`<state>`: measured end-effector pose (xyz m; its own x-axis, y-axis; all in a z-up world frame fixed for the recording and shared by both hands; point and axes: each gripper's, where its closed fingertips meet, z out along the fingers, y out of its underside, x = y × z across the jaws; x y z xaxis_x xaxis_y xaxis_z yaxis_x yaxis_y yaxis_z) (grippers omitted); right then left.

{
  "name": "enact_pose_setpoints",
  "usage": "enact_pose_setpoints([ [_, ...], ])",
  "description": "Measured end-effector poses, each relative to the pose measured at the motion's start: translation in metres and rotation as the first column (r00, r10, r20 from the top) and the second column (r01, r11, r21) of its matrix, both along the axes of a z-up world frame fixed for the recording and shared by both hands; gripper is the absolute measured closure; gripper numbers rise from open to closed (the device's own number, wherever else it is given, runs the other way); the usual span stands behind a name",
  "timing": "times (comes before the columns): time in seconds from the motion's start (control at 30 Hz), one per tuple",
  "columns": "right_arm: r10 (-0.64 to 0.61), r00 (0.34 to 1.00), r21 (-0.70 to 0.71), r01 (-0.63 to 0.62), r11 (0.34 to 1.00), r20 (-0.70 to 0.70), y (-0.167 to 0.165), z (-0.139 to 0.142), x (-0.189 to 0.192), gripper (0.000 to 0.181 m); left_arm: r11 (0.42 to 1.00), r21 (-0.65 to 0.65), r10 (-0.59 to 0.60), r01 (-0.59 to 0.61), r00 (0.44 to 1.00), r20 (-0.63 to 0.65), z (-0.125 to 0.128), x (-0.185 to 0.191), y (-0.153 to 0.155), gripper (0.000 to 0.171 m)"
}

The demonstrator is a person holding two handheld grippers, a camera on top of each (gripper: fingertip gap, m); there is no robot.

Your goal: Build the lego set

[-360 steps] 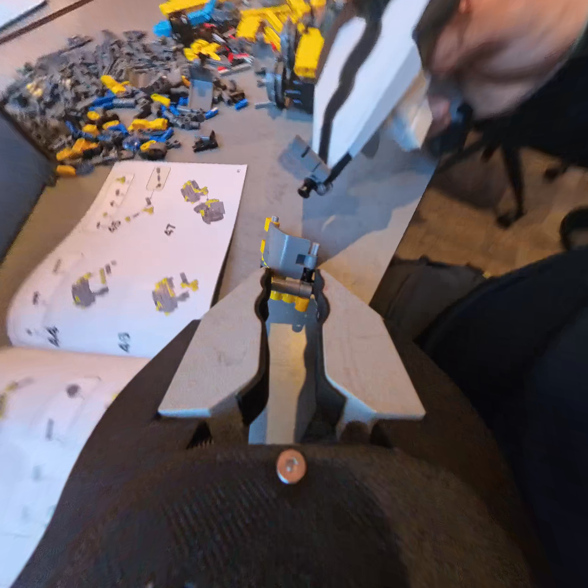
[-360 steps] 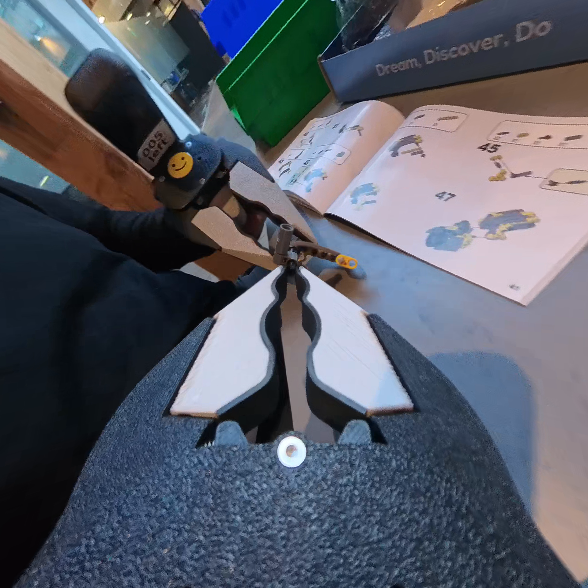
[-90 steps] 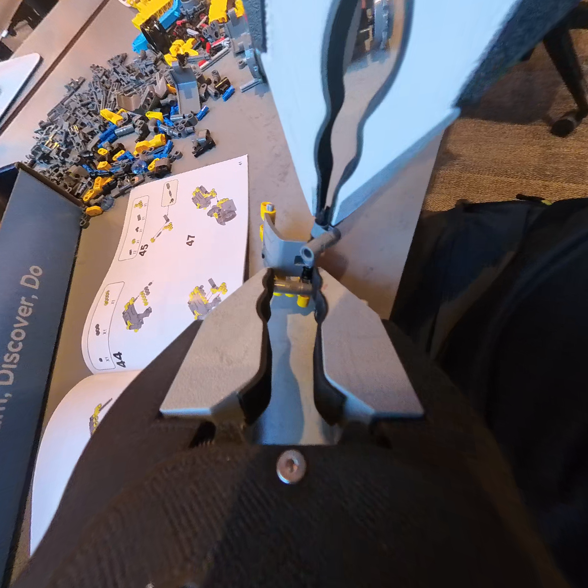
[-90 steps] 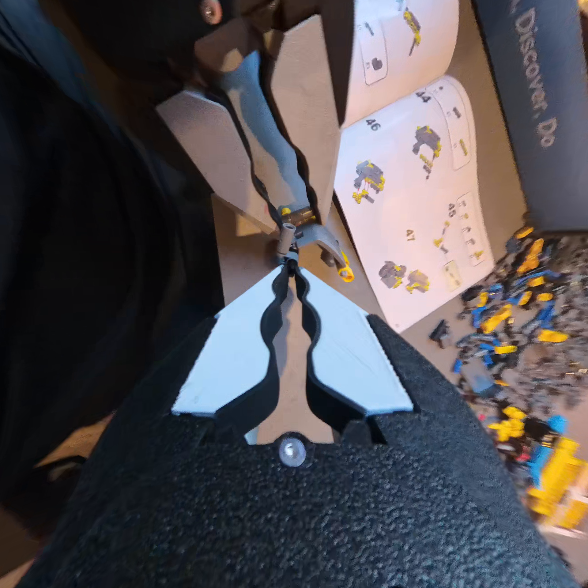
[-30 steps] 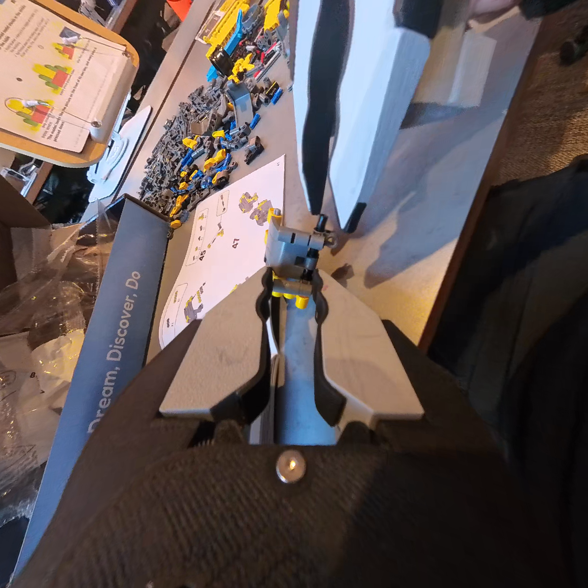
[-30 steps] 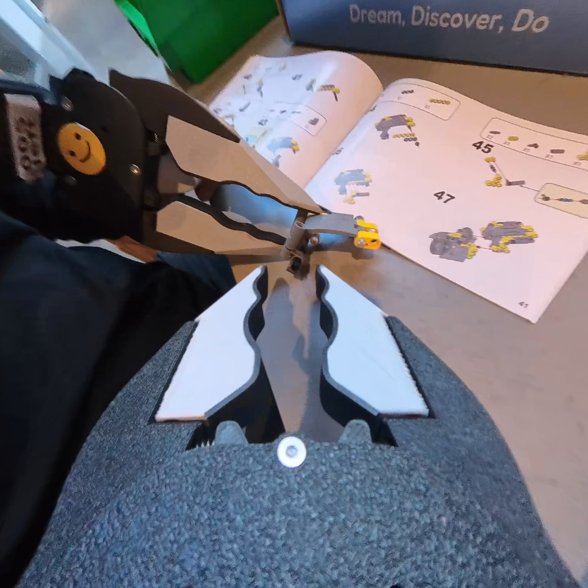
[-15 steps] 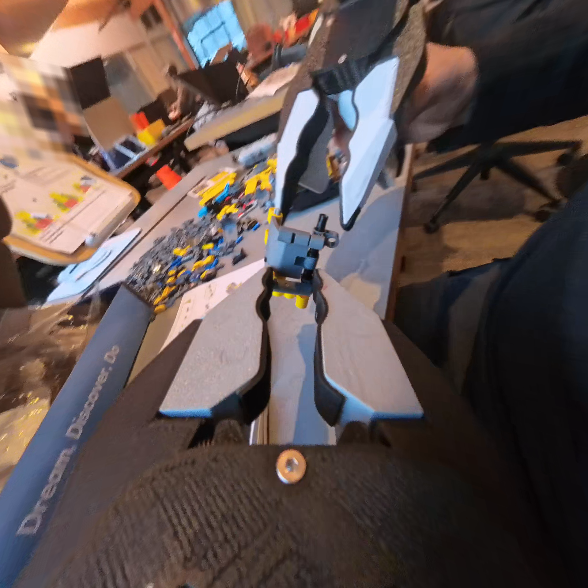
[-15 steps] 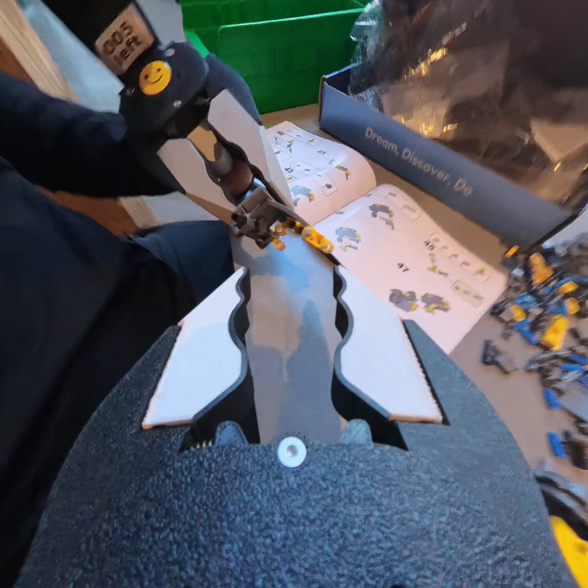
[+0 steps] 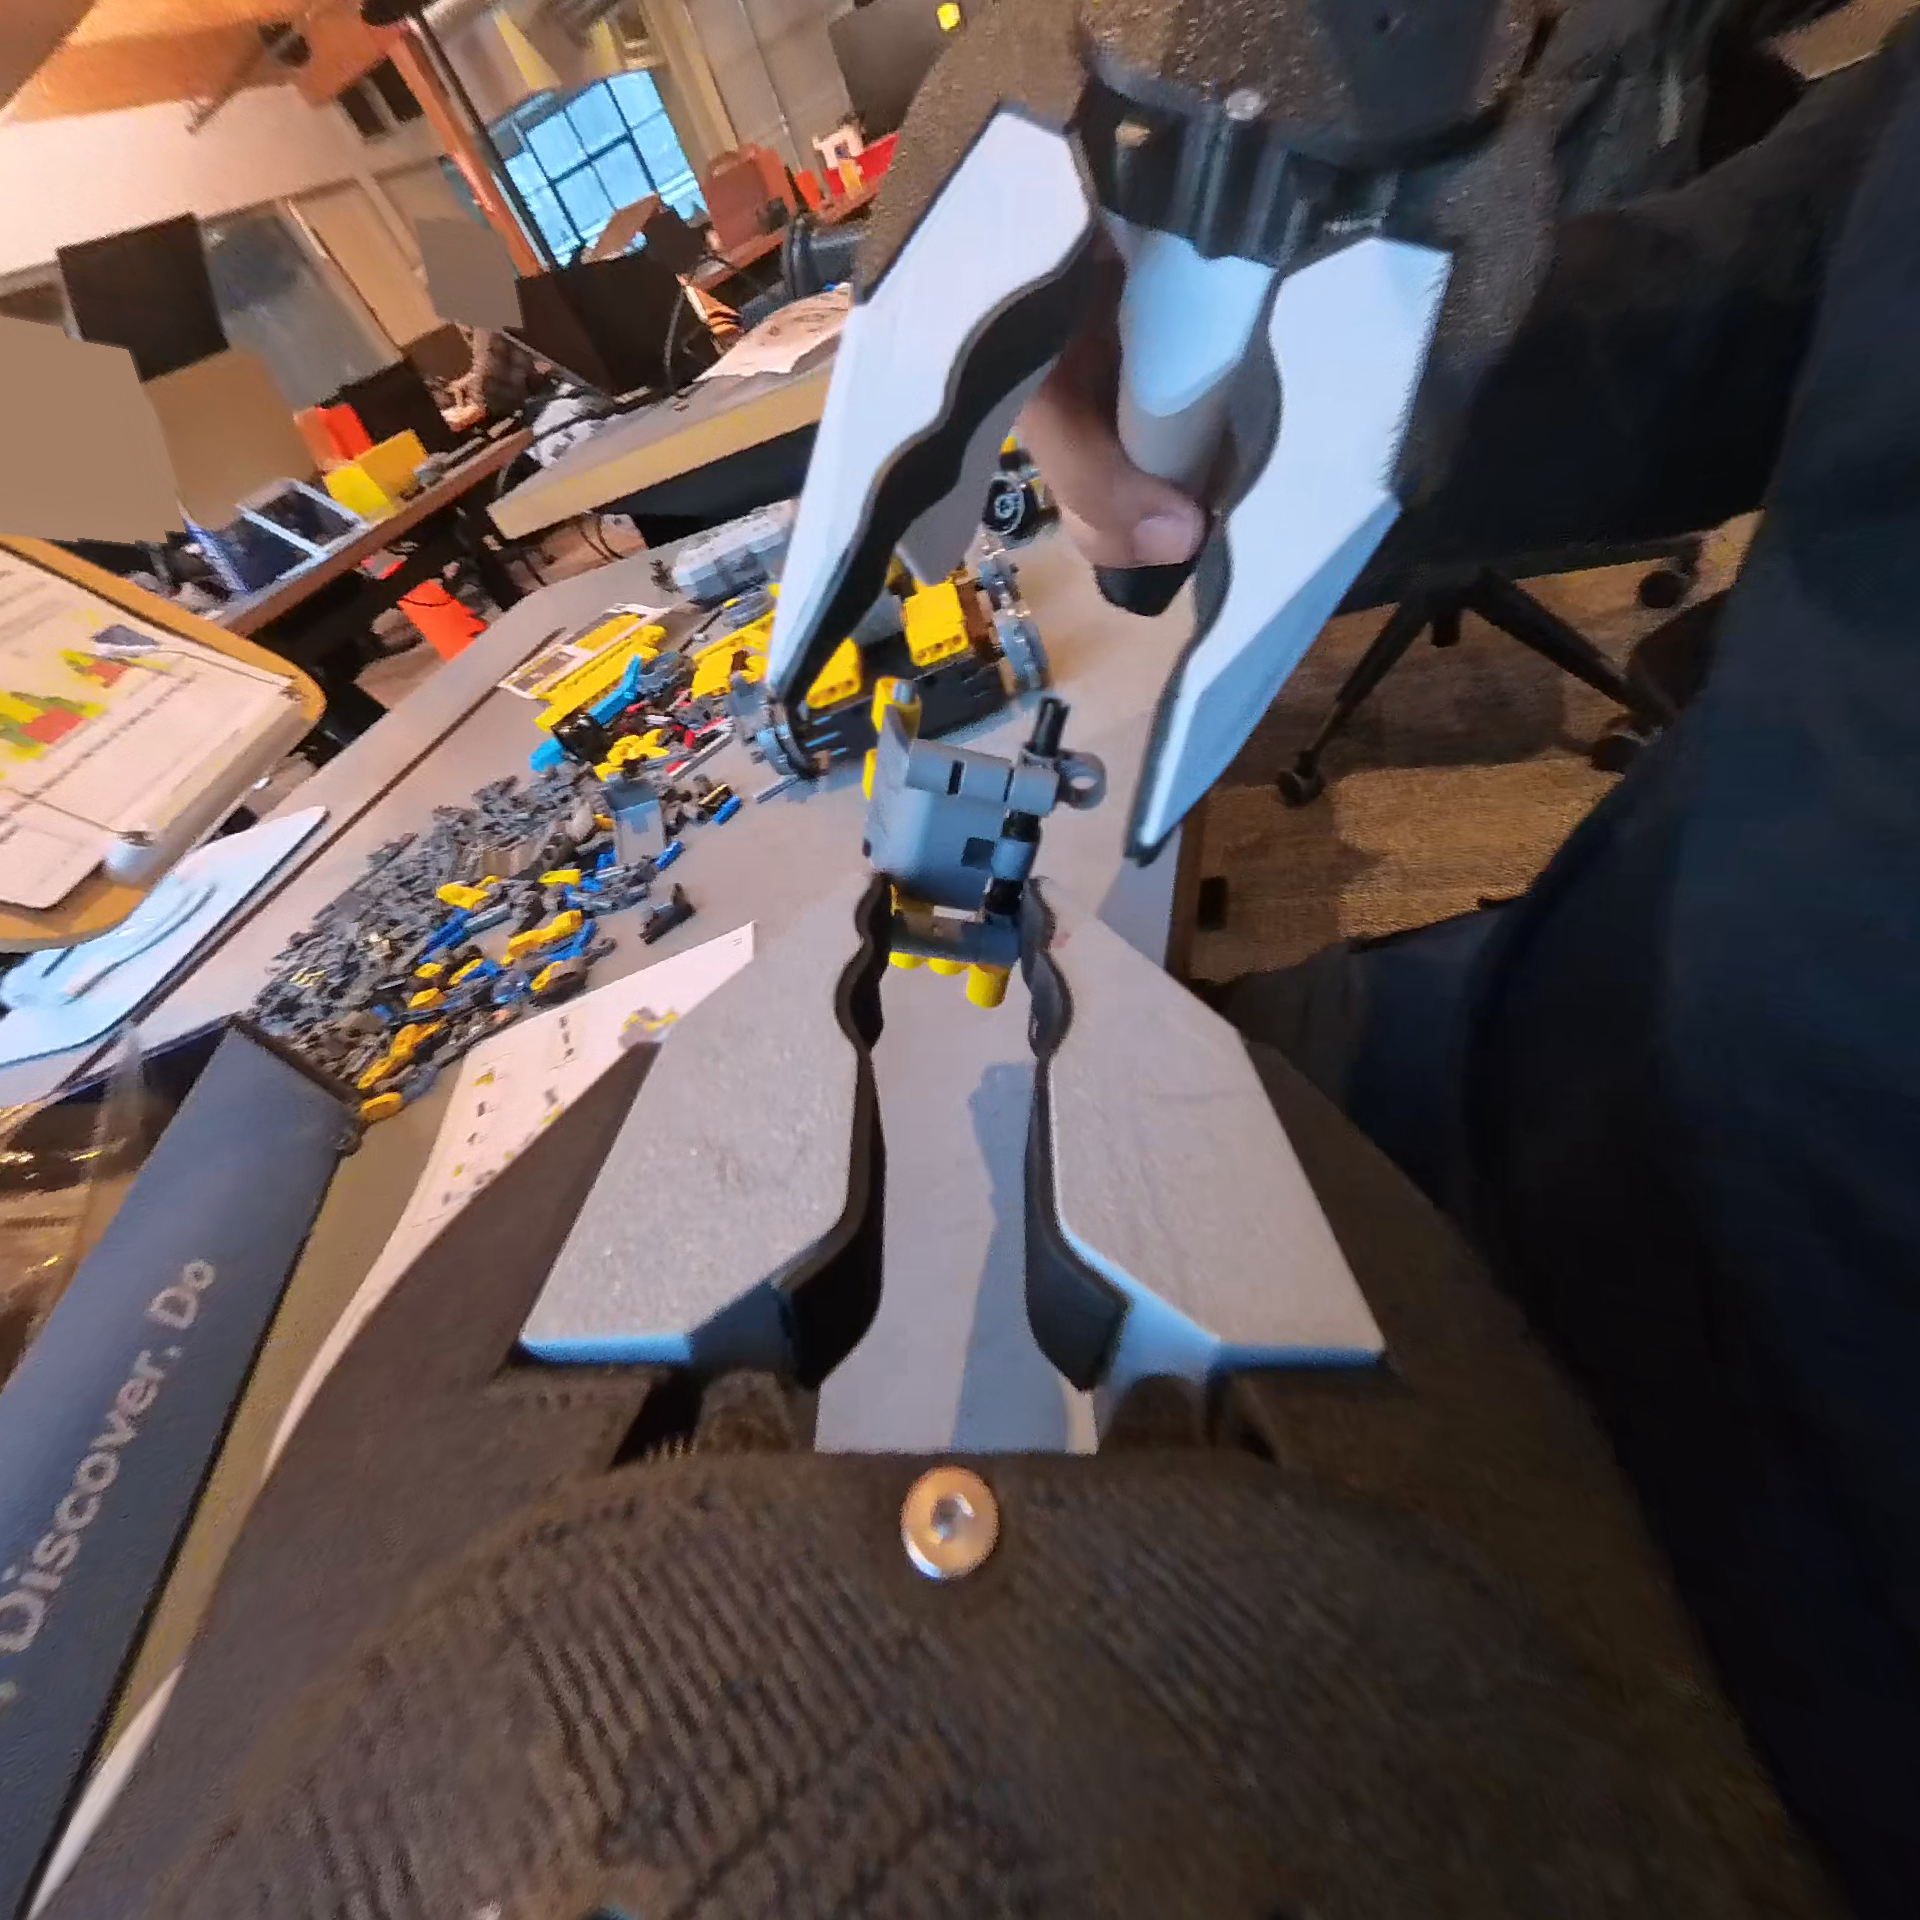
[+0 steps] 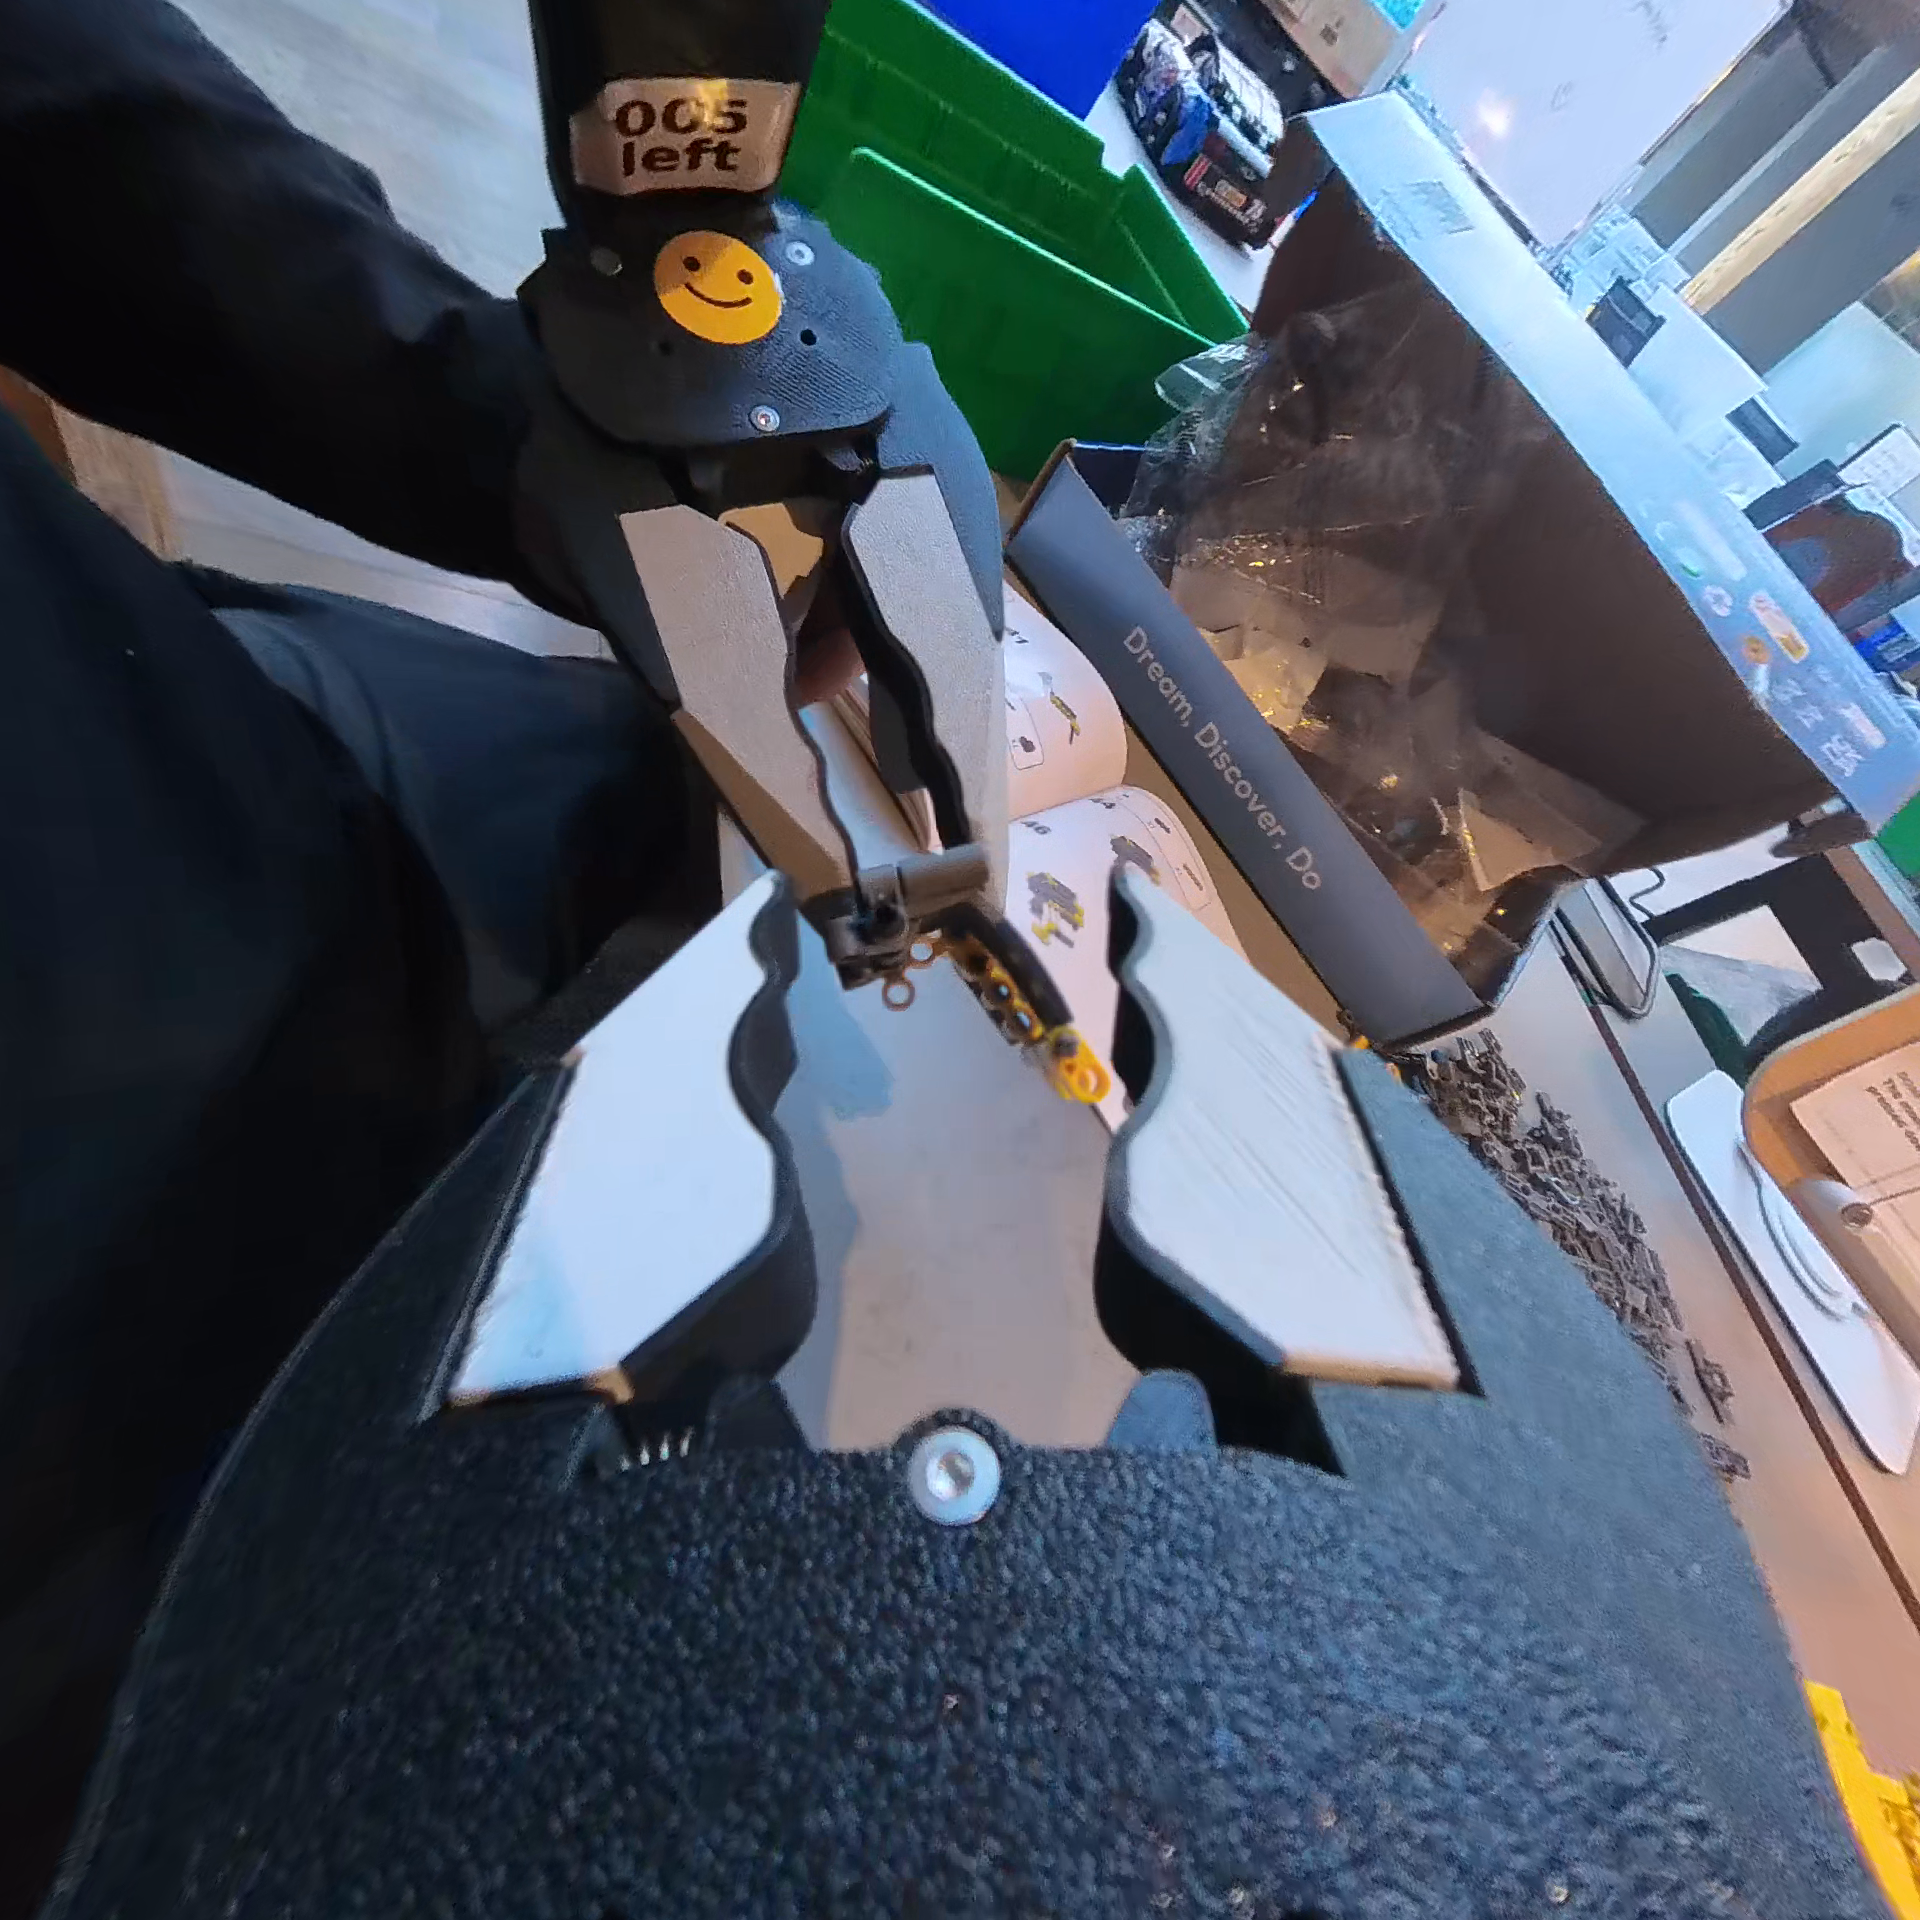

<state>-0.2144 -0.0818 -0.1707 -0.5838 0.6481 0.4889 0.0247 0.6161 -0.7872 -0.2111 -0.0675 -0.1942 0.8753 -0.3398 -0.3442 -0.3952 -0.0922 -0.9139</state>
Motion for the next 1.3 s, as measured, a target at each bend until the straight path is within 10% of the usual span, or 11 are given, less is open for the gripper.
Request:
enact_pose_setpoints([
  [0.13,0.088,0.993,0.047,-0.092,0.995,0.080,-0.007,-0.012,0.007,0.156,0.996,-0.076,-0.048,0.048,0.999,0.003,-0.009,0.008,-0.001,0.148],
  [0.47,0.148,0.974,0.172,-0.177,0.969,0.169,-0.011,-0.034,0.011,0.132,0.970,-0.188,-0.141,0.156,0.986,0.090,-0.019,0.011,-0.006,0.148],
  [0.97,0.287,0.935,0.303,-0.340,0.890,0.209,-0.014,-0.049,0.013,0.144,0.931,-0.274,-0.226,0.240,0.971,0.081,-0.032,0.015,-0.014,0.149],
  [1.3,0.216,0.955,0.223,-0.260,0.940,0.202,-0.007,-0.050,0.002,0.146,0.974,-0.225,-0.037,0.040,0.999,0.018,-0.030,0.001,-0.010,0.149],
])
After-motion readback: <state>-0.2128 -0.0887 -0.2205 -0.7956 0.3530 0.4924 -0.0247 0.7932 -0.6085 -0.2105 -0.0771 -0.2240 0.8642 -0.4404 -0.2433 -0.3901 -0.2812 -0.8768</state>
